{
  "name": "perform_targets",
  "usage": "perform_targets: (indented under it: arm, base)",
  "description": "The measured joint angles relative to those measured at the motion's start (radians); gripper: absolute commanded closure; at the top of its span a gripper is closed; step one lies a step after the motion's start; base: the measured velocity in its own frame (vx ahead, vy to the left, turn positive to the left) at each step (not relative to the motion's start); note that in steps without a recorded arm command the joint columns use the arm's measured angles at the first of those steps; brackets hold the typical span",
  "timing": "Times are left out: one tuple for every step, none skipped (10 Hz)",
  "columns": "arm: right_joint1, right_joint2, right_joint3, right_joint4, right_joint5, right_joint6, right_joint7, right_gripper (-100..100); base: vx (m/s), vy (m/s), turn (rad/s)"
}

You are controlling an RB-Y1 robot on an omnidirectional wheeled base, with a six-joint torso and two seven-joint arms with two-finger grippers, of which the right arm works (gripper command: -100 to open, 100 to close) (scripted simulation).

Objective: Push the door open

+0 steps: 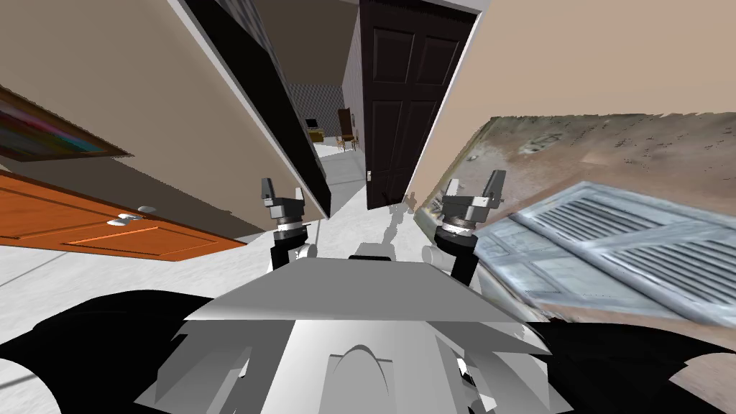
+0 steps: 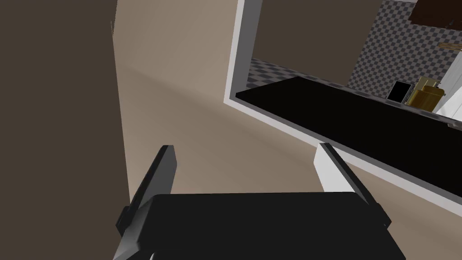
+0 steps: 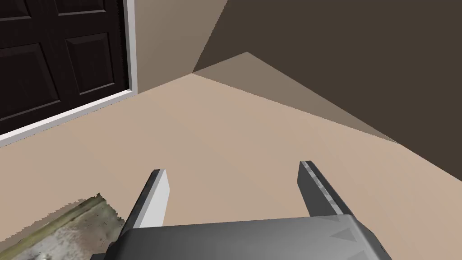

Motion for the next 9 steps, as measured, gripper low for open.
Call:
perform_targets:
  arm:
    - [-0.005, -0.003, 0.001, 0.016, 0.001, 0.0, 0.002, -100]
    - [-0.012, -0.007, 0.004, 0.037, 0.003, -0.004, 0.003, -100]
    - [-0.024, -0.013, 0.003, 0.064, 0.003, -0.008, 0.004, -100]
    - [-0.035, -0.017, 0.004, 0.091, 0.004, -0.012, 0.006, -100]
    - [-0.042, -0.02, 0.007, 0.11, 0.006, -0.013, 0.008, -100]
    - [-0.049, -0.028, 0.003, 0.134, 0.004, -0.015, 0.006, -100]
    - [-0.049, -0.028, 0.01, 0.149, 0.008, -0.018, 0.009, -100]
    - [-0.057, -0.028, 0.015, 0.169, 0.011, -0.02, 0.013, -100]
    - [-0.067, -0.028, 0.019, 0.194, 0.014, -0.024, 0.017, -100]
  base:
    - [0.111, 0.013, 0.052]
    - [0.111, 0.01, 0.043]
    - [0.131, 0.006, 0.033]
    - [0.129, 0.013, 0.03]
    - [0.142, 0.011, 0.04]
    - [0.116, 0.007, 0.029]
    - [0.096, 0.001, 0.029]
    - [0.098, -0.002, 0.03]
    - [0.096, -0.001, 0.031]
